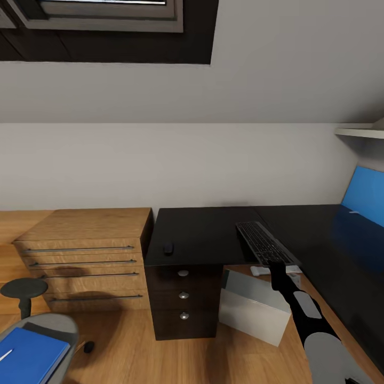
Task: In the bedroom, organize the workspace by keeping the computer under the desk, ensuring the monitor is on the desk, placing the keyboard on the desk next to the monitor, placing the mouse on the desk next to the keyboard, moving the folder from the swivel chair onto the desk next to the mouse, stacking the notebook on top of the folder with the pen on top of the notebook, and positioning the swivel chair next to the desk.
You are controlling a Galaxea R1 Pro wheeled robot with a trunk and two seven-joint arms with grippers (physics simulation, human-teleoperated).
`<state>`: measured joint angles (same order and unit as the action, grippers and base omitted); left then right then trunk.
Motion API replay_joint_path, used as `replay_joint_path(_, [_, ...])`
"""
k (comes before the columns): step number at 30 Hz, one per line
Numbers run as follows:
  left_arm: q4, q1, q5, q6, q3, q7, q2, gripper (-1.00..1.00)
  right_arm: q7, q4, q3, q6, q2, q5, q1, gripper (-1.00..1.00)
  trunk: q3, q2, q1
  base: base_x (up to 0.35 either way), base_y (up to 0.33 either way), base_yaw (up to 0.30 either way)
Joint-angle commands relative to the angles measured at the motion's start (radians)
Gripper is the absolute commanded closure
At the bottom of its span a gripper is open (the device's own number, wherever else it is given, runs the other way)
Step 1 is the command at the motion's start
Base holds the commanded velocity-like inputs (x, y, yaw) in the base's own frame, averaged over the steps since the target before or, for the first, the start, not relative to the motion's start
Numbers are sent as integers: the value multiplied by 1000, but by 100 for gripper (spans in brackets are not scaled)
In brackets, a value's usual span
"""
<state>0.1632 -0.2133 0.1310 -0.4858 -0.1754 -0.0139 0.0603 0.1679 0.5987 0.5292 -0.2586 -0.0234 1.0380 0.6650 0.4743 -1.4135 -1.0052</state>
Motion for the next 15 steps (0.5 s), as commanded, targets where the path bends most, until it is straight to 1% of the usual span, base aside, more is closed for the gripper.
replay_joint_path(1, [-1, -1, 9, -3, 2, -1, 0, -100, -31, -43, 2, -7, 1, -8, 1, 100, 1, 0, 0, 0, 0, 0])
replay_joint_path(2, [-1, -1, 9, -2, 1, -1, -1, -100, -31, -43, 1, -7, 0, -8, 1, -100, 1, 0, 0, 0, 0, 0])
replay_joint_path(10, [-1, -1, 10, -2, 1, -1, -2, -100, -32, -43, -1, -7, -1, -8, 1, -100, 1, 0, 0, 0, 0, 0])
replay_joint_path(15, [-1, -1, 10, -2, 1, -1, -2, -100, -31, -43, -1, -7, -1, -8, 1, -100, -15, 35, 19, 0, 0, 0])
